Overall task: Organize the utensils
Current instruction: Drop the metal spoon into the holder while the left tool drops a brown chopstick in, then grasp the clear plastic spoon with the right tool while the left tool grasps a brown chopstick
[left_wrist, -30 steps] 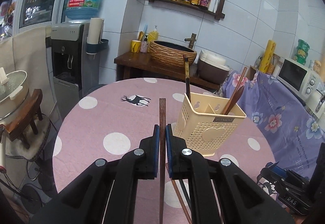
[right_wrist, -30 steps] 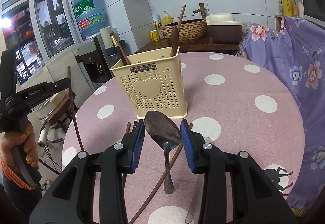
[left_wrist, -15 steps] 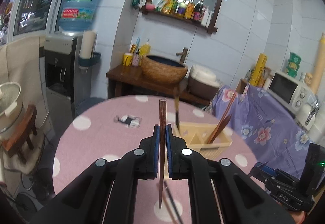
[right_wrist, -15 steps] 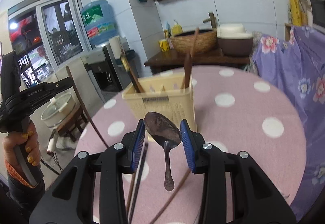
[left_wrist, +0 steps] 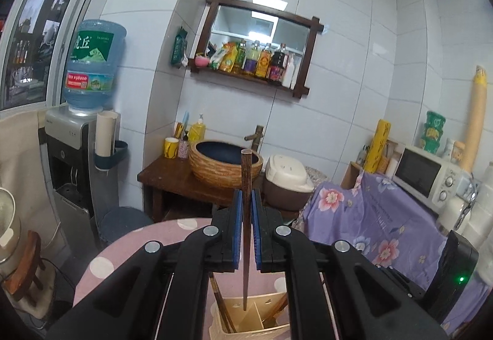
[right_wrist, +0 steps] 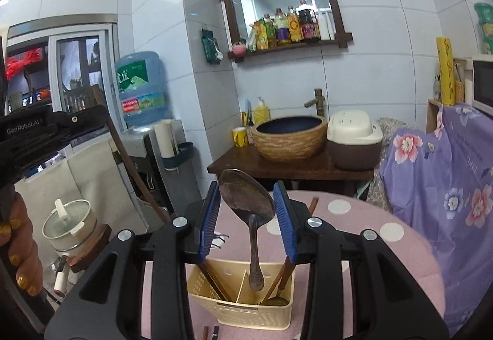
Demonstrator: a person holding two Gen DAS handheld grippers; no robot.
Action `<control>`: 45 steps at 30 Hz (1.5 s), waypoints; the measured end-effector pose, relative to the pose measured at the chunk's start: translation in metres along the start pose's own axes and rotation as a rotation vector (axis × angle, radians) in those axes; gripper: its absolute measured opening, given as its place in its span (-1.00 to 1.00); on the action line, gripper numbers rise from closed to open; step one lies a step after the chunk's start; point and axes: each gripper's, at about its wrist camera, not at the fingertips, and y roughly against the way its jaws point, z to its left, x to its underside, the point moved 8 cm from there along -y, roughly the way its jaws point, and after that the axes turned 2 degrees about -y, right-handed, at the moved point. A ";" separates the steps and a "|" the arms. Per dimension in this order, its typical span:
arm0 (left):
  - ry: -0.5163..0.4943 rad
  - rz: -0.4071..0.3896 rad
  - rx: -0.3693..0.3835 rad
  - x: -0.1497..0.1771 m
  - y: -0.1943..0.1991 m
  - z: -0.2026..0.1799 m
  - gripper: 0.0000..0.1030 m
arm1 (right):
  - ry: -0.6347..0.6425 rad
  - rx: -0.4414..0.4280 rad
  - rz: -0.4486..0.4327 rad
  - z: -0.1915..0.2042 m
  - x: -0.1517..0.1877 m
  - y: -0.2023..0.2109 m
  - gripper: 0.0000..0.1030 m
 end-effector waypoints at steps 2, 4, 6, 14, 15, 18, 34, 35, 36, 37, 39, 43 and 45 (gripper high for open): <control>0.011 0.046 0.004 0.026 -0.016 0.002 -0.86 | -0.001 0.014 0.047 -0.005 0.025 -0.018 -0.29; 0.013 0.088 -0.004 0.054 -0.029 0.006 -0.86 | -0.007 0.024 0.077 -0.008 0.048 -0.029 -0.29; 0.014 0.118 -0.009 0.072 -0.037 0.009 -0.86 | -0.008 0.036 0.095 -0.013 0.067 -0.035 -0.29; 0.029 0.222 -0.015 0.128 -0.062 0.021 -0.86 | -0.003 0.064 0.154 -0.023 0.110 -0.051 -0.29; 0.029 0.222 -0.019 0.130 -0.062 0.021 -0.88 | -0.005 0.067 0.159 -0.024 0.114 -0.052 -0.28; 0.037 0.235 -0.014 0.133 -0.065 0.023 -0.88 | 0.000 0.077 0.153 -0.027 0.117 -0.053 -0.28; 0.072 0.406 -0.018 0.226 -0.012 0.051 0.62 | 0.031 0.174 0.194 -0.053 0.164 0.023 0.54; 0.073 0.432 -0.032 0.238 -0.011 0.055 0.62 | 0.030 0.192 0.210 -0.057 0.173 0.027 0.55; 0.071 0.451 -0.048 0.250 -0.008 0.057 0.62 | 0.026 0.214 0.230 -0.063 0.184 0.031 0.56; 0.066 0.472 -0.062 0.263 -0.006 0.058 0.62 | 0.019 0.232 0.252 -0.068 0.194 0.034 0.57; 0.058 0.502 -0.073 0.281 -0.002 0.059 0.62 | -0.012 0.262 0.299 -0.080 0.217 0.040 0.57; -0.002 0.523 -0.125 0.304 0.000 0.056 0.60 | -0.063 0.290 0.366 -0.097 0.249 0.045 0.57; -0.023 0.553 -0.121 0.315 -0.002 0.053 0.37 | -0.077 0.296 0.392 -0.101 0.260 0.046 0.57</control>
